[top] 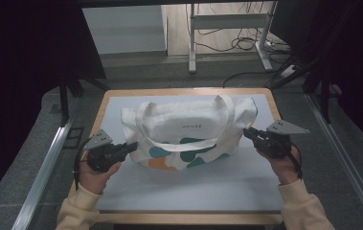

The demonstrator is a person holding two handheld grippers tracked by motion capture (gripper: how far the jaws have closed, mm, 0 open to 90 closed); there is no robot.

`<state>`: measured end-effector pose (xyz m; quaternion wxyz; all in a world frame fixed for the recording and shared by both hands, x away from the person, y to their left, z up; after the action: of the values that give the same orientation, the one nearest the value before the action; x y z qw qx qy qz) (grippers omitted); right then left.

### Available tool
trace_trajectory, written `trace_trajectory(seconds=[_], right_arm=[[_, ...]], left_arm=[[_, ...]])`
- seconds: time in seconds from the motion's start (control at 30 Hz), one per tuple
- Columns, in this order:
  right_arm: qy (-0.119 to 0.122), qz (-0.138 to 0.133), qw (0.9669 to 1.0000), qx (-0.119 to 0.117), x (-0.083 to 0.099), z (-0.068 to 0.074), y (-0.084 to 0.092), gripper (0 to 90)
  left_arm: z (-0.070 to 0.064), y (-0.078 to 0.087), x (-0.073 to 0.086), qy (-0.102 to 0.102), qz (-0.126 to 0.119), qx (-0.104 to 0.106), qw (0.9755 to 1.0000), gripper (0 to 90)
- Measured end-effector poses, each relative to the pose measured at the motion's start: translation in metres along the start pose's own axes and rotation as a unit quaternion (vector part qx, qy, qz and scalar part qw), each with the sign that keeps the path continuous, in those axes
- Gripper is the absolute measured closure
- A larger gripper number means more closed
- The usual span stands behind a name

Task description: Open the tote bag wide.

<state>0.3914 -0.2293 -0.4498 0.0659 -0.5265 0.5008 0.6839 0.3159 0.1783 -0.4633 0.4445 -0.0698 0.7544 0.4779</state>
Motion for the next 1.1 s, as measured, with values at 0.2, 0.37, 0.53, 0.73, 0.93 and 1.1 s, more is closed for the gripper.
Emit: trace_trajectory(seconds=[0.2, 0.37, 0.53, 0.73, 0.93, 1.1], right_arm=[[0.012, -0.001, 0.9999, 0.001, 0.008, 0.006, 0.003, 80.4], [0.021, 0.001, 0.9998, 0.000, 0.013, 0.010, 0.003, 80.6], [0.026, 0.013, 0.9996, -0.005, 0.020, 0.012, -0.002, 80.8], [0.028, 0.028, 0.9992, -0.008, 0.028, 0.014, -0.010, 81.1], [0.028, 0.037, 0.9989, -0.009, 0.032, 0.014, -0.015, 81.2], [0.027, 0.048, 0.9984, -0.011, 0.037, 0.015, -0.020, 81.3]], left_arm=[[-0.004, 0.000, 0.009, -0.005, -0.001, 0.002, 1.0000, 84.7], [-0.007, -0.003, 0.016, -0.009, 0.005, 0.004, 0.9999, 84.9], [-0.008, -0.008, 0.021, -0.010, 0.014, 0.007, 0.9998, 85.0], [-0.009, -0.015, 0.025, -0.012, 0.023, 0.005, 0.9996, 85.2], [-0.009, -0.019, 0.029, -0.012, 0.031, 0.007, 0.9994, 85.2], [-0.009, -0.024, 0.033, -0.014, 0.038, 0.004, 0.9992, 85.2]])
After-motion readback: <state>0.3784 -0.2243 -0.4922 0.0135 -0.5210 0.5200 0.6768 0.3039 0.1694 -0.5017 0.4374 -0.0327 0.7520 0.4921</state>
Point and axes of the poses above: each handheld gripper's, and its own axes: y roughly backward along the jaws, x roughly out of its underside, z roughly to its left, the point moved 7 cm from there along -y, roughly forward along the jaws, and after that the axes turned 15 degrees about z, right-handed, at the moved point
